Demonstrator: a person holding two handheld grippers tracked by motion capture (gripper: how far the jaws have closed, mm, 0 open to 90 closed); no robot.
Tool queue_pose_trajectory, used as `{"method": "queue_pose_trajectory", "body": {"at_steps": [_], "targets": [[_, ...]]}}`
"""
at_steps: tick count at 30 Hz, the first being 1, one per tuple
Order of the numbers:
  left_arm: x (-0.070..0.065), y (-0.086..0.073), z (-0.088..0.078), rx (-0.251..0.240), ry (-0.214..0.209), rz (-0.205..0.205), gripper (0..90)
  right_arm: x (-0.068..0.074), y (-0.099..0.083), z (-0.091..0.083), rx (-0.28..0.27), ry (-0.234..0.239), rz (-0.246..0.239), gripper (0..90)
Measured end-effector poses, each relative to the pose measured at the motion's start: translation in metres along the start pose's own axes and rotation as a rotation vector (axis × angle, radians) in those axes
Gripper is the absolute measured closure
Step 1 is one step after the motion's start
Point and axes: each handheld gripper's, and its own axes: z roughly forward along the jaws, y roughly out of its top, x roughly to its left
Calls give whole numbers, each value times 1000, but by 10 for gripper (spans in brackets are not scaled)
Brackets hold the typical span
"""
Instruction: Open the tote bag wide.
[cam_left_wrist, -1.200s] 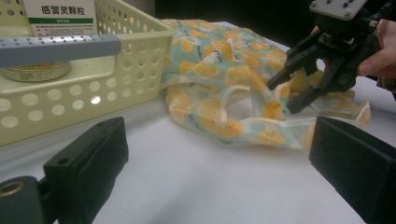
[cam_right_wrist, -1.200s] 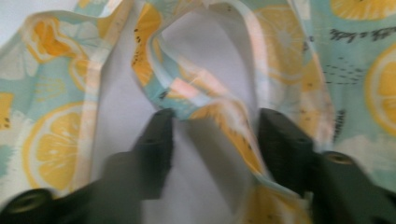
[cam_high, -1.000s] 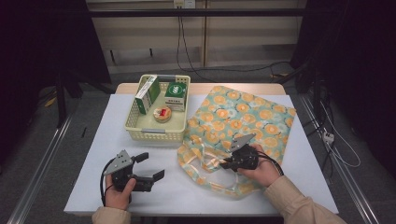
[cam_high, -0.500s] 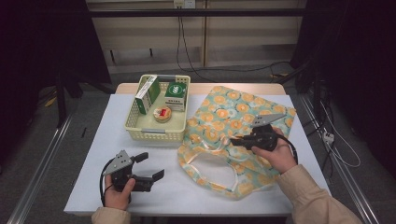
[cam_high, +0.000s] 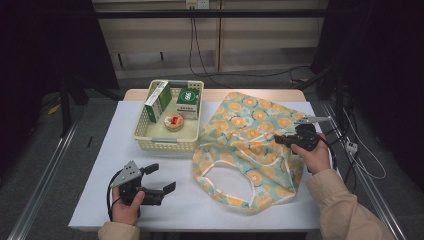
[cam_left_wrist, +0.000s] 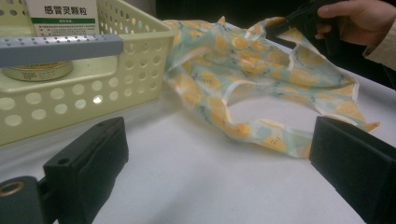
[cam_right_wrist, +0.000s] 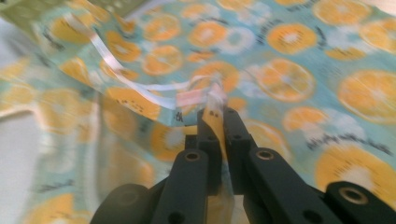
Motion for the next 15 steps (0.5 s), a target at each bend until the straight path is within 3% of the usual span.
{"method": "queue_pose_trajectory", "body": {"at_steps": [2,4,8,15], "targets": [[0,0,0,-1,1,-2,45,-7,-5,2,15,-21,1,887],[0,0,0,-2,0,-2,45,-8,-9,4,64,-60,-37,869],[0,0,2,4,-2,-2,45,-3,-13,7,76,-44,-49,781],[-1,0,2,7,-2,2,45,27,-3,11,58,-18,-143,462]]}}
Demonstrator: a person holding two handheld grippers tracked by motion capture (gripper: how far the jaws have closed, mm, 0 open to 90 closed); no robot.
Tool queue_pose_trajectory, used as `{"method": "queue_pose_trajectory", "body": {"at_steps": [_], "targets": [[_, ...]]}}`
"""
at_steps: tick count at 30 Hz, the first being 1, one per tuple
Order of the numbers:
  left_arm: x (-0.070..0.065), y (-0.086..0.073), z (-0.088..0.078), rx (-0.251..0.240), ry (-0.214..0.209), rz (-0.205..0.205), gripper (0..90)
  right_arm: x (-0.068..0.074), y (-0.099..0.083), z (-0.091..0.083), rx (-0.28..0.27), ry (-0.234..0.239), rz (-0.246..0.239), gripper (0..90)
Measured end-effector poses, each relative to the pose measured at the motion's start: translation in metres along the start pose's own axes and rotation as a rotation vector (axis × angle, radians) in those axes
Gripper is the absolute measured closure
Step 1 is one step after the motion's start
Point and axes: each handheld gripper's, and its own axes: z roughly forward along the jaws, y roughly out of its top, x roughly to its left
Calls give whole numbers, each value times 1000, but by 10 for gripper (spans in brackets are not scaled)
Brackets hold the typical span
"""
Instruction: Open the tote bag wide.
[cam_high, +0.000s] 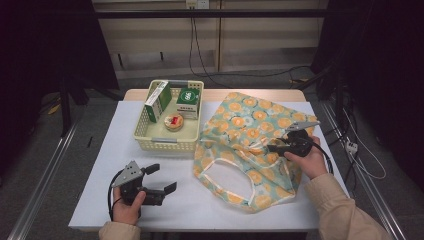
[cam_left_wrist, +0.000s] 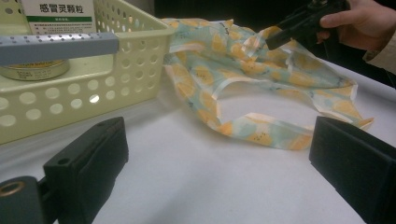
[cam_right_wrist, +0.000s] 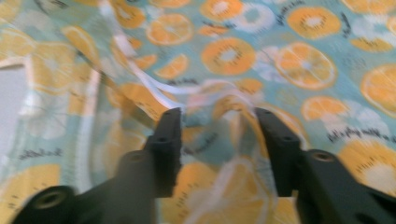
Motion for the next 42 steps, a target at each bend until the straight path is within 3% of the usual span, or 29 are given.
{"method": "queue_pose_trajectory", "body": {"at_steps": [5,15,19,22,23,26,28,30,32,37,42], "targets": [[0,0,0,0,-2,4,45,21,12,0,-18,-5,-64,331],[1,0,-1,-1,-1,7,45,61,31,7,-59,91,-143,298],[0,0,-1,-3,-2,2,45,70,35,13,-63,122,-166,305],[0,0,-1,-5,-3,1,45,74,30,25,-4,207,-184,348],[0,0,-1,-4,-3,2,45,75,26,30,16,209,-183,361],[1,0,-1,-2,-3,8,45,74,18,43,80,166,-183,392],[1,0,-1,-1,-4,7,45,70,14,48,77,164,-159,425],[1,0,-1,-1,-4,5,45,67,11,52,102,126,-173,429],[1,0,0,-1,-5,1,45,66,7,57,111,118,-181,454],[1,0,-1,-1,-5,0,45,58,6,53,94,113,-142,803],[1,0,-1,-3,-5,-1,45,59,8,47,113,175,-118,869]]}}
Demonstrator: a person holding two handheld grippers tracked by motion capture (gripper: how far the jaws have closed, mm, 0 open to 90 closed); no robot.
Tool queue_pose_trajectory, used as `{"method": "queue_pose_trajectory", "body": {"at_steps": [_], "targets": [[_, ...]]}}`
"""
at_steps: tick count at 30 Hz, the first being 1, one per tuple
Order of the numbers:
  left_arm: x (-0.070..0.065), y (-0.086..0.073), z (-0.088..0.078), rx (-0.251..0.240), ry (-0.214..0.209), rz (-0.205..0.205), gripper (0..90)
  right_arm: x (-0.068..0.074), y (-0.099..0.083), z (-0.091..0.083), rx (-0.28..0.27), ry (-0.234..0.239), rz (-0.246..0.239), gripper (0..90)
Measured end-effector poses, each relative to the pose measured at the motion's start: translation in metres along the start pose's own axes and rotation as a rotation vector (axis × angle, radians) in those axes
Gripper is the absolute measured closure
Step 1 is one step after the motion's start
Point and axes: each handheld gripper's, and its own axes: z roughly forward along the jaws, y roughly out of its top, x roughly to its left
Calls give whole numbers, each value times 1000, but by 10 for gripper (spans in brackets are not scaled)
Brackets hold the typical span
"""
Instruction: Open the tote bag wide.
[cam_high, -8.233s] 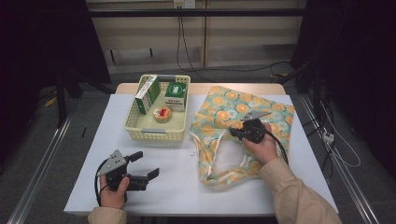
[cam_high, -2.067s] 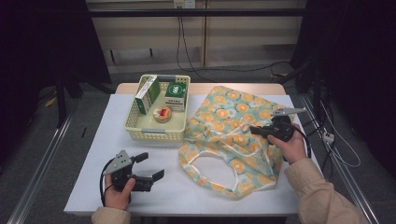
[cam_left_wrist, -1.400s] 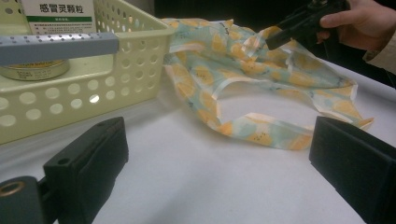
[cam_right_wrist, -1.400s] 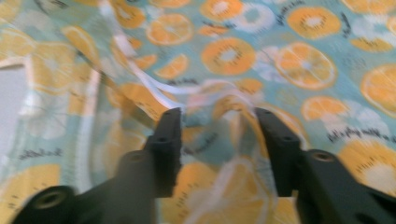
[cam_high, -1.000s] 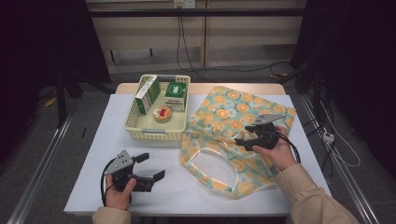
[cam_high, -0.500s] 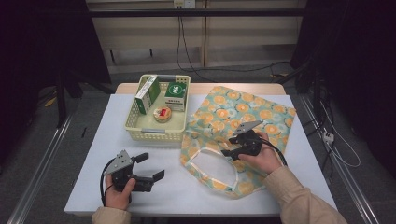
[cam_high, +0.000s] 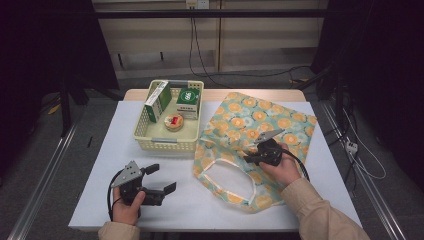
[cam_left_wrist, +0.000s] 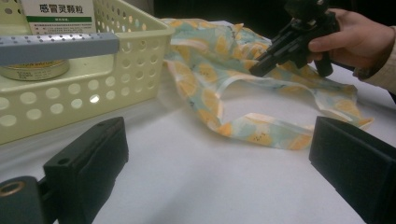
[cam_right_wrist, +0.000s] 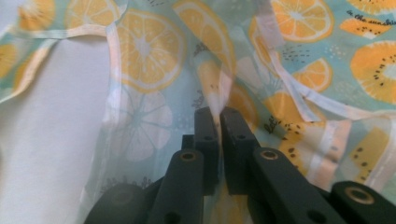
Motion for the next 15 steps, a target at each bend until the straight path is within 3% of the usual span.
{"method": "queue_pose_trajectory", "body": {"at_steps": [3,6,9,11,15], "targets": [[0,0,0,2,-2,2,45,1,5,-11,-35,12,-11,858],[-1,0,1,3,-3,5,45,-8,11,-24,-76,43,36,831],[-1,0,1,2,-3,3,45,-18,17,-34,-87,6,44,832],[0,0,0,1,-3,0,45,-26,20,-40,-119,8,81,840],[0,0,0,-1,-3,-1,45,-40,24,-43,-113,-93,70,851]]}}
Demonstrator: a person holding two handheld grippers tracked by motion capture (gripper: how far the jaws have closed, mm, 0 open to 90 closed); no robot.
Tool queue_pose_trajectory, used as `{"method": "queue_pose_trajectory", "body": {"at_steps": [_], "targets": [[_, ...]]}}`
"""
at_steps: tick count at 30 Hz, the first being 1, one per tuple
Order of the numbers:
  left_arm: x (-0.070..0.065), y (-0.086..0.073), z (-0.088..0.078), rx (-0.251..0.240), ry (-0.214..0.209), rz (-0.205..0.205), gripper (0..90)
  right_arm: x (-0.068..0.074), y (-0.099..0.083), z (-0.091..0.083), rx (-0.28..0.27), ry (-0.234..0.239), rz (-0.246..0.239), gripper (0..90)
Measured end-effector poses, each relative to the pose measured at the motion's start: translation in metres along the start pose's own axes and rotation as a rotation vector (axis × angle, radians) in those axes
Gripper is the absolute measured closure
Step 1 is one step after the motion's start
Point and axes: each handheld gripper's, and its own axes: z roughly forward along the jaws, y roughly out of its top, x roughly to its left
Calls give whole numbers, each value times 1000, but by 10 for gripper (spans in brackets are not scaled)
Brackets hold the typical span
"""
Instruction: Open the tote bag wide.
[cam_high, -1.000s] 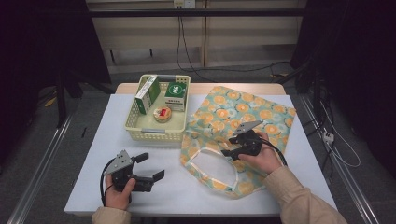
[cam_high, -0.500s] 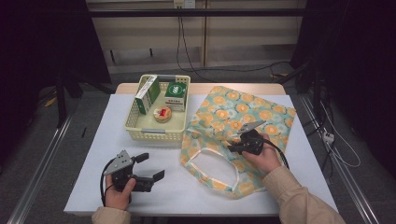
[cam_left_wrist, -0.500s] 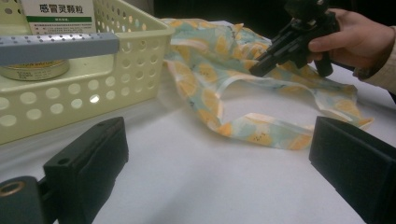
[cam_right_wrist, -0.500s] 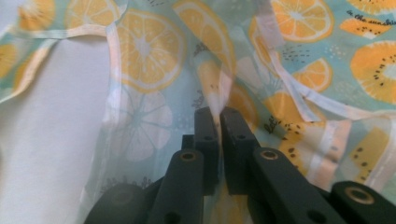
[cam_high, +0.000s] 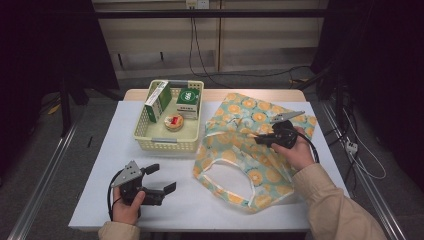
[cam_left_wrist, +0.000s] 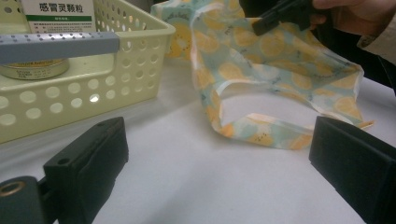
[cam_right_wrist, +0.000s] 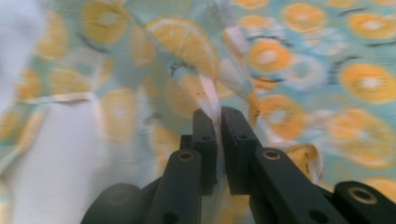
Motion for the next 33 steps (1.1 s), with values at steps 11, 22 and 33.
{"method": "queue_pose_trajectory", "body": {"at_steps": [11,22,33], "targets": [[2,-1,0,0,0,-4,45,-10,-17,40,49,10,19,764],[1,-1,2,4,-5,-6,45,11,-30,48,95,-5,-116,354],[0,-1,3,6,-1,-6,45,-8,-35,42,71,-47,-74,484]]}}
